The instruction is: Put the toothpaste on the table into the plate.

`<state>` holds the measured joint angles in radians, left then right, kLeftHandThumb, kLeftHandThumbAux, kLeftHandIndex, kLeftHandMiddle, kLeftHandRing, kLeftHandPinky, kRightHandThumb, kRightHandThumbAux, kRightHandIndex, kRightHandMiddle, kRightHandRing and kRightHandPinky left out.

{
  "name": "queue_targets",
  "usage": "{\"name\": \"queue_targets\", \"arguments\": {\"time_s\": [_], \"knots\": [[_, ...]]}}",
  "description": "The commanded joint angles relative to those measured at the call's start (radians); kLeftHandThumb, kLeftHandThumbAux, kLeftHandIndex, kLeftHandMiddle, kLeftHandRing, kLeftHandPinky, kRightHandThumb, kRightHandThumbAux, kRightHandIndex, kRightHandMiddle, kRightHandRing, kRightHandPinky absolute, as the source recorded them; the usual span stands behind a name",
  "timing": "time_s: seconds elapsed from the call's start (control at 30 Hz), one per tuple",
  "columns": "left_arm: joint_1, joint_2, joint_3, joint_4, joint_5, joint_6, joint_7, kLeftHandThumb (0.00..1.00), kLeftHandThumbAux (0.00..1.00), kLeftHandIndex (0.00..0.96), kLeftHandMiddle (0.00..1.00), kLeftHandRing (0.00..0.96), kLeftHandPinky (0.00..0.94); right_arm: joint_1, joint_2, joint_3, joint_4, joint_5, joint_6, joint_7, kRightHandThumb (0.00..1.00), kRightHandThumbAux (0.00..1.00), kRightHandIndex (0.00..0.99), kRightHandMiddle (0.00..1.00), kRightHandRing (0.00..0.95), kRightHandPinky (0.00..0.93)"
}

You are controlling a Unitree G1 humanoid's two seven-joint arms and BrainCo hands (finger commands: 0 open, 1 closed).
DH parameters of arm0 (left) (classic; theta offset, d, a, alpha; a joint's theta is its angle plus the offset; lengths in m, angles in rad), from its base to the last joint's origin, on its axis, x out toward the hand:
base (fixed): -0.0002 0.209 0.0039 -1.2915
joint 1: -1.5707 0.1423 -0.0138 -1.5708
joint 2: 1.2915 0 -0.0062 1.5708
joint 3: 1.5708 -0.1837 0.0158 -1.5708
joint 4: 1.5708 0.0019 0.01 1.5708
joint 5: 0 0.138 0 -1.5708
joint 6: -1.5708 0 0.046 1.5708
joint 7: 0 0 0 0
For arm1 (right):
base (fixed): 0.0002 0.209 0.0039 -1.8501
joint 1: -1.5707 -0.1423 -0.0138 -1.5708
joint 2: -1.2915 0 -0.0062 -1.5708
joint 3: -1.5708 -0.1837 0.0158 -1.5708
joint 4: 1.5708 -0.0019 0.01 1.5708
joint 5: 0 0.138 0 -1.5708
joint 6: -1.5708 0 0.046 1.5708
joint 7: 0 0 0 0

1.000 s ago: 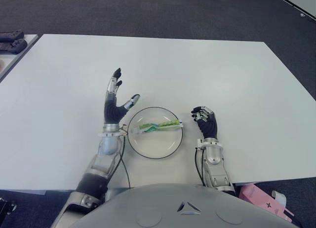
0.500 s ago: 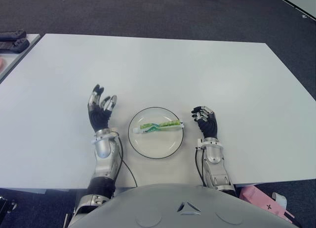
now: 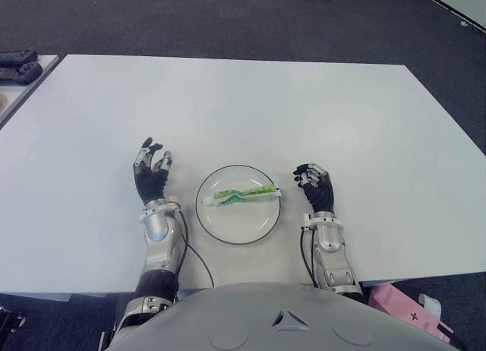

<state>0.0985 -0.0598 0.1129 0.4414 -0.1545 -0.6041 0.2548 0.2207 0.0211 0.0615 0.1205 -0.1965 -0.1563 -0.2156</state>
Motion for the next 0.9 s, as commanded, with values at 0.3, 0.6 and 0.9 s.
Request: {"name": "queue_targets", "arguments": {"time_s": [0.3,0.6,0.9], "knots": [[0.065,0.004,0.020,0.006,0.023,0.102,-0.055,0.716,0.723,0.425,0.464,0.431,0.422,0.002,-0.002,0.003,0.009,-0.007,0.034,0.005,0.712,0.729,0.429,0.511,0.507,0.508],[0.095,0.037,0.004,-0.004,0.086,0.129,-0.105,0.712,0.723,0.426,0.500,0.491,0.509,0.004,-0.005,0.002,0.008,-0.005,0.032,0.007,0.711,0.729,0.430,0.511,0.502,0.497],[0.126,0.065,-0.026,-0.047,0.138,0.187,-0.131,0.710,0.723,0.427,0.509,0.507,0.520,0.009,-0.004,0.000,0.006,-0.004,0.030,0.007,0.712,0.729,0.430,0.512,0.505,0.502]]}}
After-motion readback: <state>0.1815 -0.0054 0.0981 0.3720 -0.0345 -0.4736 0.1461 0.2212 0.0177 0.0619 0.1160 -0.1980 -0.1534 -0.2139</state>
